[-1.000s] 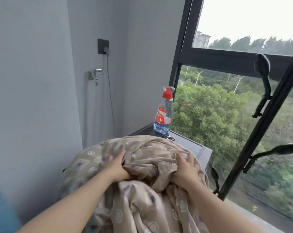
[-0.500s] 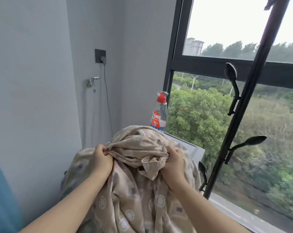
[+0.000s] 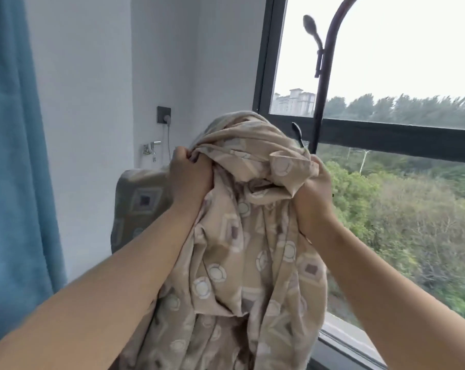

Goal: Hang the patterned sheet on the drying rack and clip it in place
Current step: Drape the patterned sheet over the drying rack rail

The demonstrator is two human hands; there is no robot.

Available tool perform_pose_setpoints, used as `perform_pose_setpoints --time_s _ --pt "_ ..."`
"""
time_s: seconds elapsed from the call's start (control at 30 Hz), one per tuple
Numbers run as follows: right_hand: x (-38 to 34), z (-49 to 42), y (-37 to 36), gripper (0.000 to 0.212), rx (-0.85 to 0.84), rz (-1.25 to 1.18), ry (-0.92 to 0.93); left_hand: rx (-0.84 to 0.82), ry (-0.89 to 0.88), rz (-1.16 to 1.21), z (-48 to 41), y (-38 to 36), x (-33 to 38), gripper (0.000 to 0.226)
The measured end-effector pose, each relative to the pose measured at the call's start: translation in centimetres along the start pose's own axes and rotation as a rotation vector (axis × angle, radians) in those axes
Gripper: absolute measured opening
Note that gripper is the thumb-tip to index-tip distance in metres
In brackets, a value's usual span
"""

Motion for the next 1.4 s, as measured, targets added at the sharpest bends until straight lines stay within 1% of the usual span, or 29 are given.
perform_pose_setpoints --time_s 0.03,0.07,0.13,0.2,0.27,0.33,0.37,0.4,0.47,0.5,0.57,0.63,0.67,0.73,0.83,0.9,0.97,1.03,1.07,1.1,1.13,1.2,1.27,1.33,1.37,1.4 --pt "-1.5 0.4 1.2 0.008 0.028 -0.006 0.012 -0.017 -0.018 0.016 1.0 -0.4 1.4 0.029" --pt "-2.9 0.8 2.5 0.01 0.046 0.0 0.039 -0.036 -0.038 0.04 1.9 -0.9 2.7 0.03" --pt "-5.3 1.7 5.0 0.004 0.08 -0.016 0.074 -0.076 -0.068 0.092 3.9 -1.7 4.9 0.033" --pt "-7.4 2.6 8.0 0.014 0.119 -0.001 0.08 -0.125 -0.091 0.131 6.0 -2.7 6.9 0.036" --pt "-9.5 3.2 11.3 0.015 0.165 0.023 0.089 -0.206 -0.118 0.15 8.0 -4.3 9.1 0.036" --pt "-11.3 3.9 14.5 0.009 0.225 0.06 0.086 -0.285 -0.147 0.168 10.1 -6.0 11.2 0.035" --pt "-12.1 4.2 16.3 0.009 0.265 0.078 0.089 -0.324 -0.157 0.18 11.2 -7.0 12.2 0.034" --pt "-12.8 4.5 18.1 0.014 0.302 0.1 0.09 -0.363 -0.168 0.198 12.3 -8.0 13.1 0.032" --pt "-14.0 5.2 21.3 0.025 0.368 0.176 0.078 -0.442 -0.19 0.266 14.3 -10.2 14.7 0.03" --pt "-14.6 5.6 22.9 0.026 0.396 0.218 0.069 -0.478 -0.206 0.301 15.3 -11.3 15.5 0.029" --pt "-15.8 6.3 25.8 0.026 0.441 0.322 0.051 -0.543 -0.24 0.323 17.2 -13.5 16.7 0.02" --pt "-16.5 6.6 28.1 0.016 0.433 0.438 0.033 -0.612 -0.257 0.293 18.8 -15.3 17.3 0.008" --pt "-16.6 6.7 29.0 0.018 0.423 0.511 0.004 -0.65 -0.264 0.275 19.5 -16.1 17.3 0.007" --pt "-16.5 6.9 30.2 0.043 0.377 0.612 -0.053 -0.718 -0.291 0.249 20.5 -17.5 17.0 0.013" --pt "-16.7 7.1 31.0 0.064 0.339 0.7 -0.11 -0.759 -0.332 0.23 21.0 -19.2 16.9 0.018" --pt "-17.7 6.4 31.2 0.069 0.348 0.718 -0.098 -0.773 -0.351 0.252 20.5 -20.0 18.1 0.025" --pt "-19.3 5.4 31.2 0.061 0.368 0.813 -0.028 -0.759 -0.366 0.295 19.5 -20.4 19.9 0.027" --pt "-21.2 4.3 31.1 0.039 0.412 0.919 0.048 -0.697 -0.366 0.318 18.3 -20.3 21.5 0.025" --pt "-22.0 4.1 30.8 0.03 0.427 0.97 0.036 -0.657 -0.373 0.321 17.8 -20.2 22.3 0.025" --pt "-22.2 3.7 30.6 0.026 0.414 1.019 -0.006 -0.631 -0.398 0.32 17.5 -20.1 23.2 0.025" --pt "-22.2 3.3 30.3 0.026 0.368 1.066 -0.061 -0.636 -0.431 0.325 17.5 -19.8 24.2 0.025" --pt "-22.5 2.6 29.1 0.032 0.285 1.171 -0.131 -0.7 -0.467 0.391 17.1 -19.6 26.6 0.024" --pt "-24.0 1.7 28.1 0.035 0.288 1.194 -0.088 -0.74 -0.387 0.53 15.7 -19.2 28.7 0.027" --pt "-26.6 0.8 27.8 0.027 0.436 1.139 0.064 -0.73 -0.308 0.665 14.0 -18.5 30.4 0.029" --pt "-27.9 0.4 27.8 0.023 0.531 1.07 0.141 -0.718 -0.295 0.703 13.5 -18.3 31.0 0.029" --pt "-28.9 0.0 27.7 0.022 0.591 1.013 0.188 -0.714 -0.298 0.724 13.1 -18.3 31.5 0.028"
Point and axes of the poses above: each hand's wrist, its own z-axis away from the middle knuckle, its own y-axis out of the back of the hand, x = y × z, the point moved 6 cm from there along -z, towards the middle knuckle
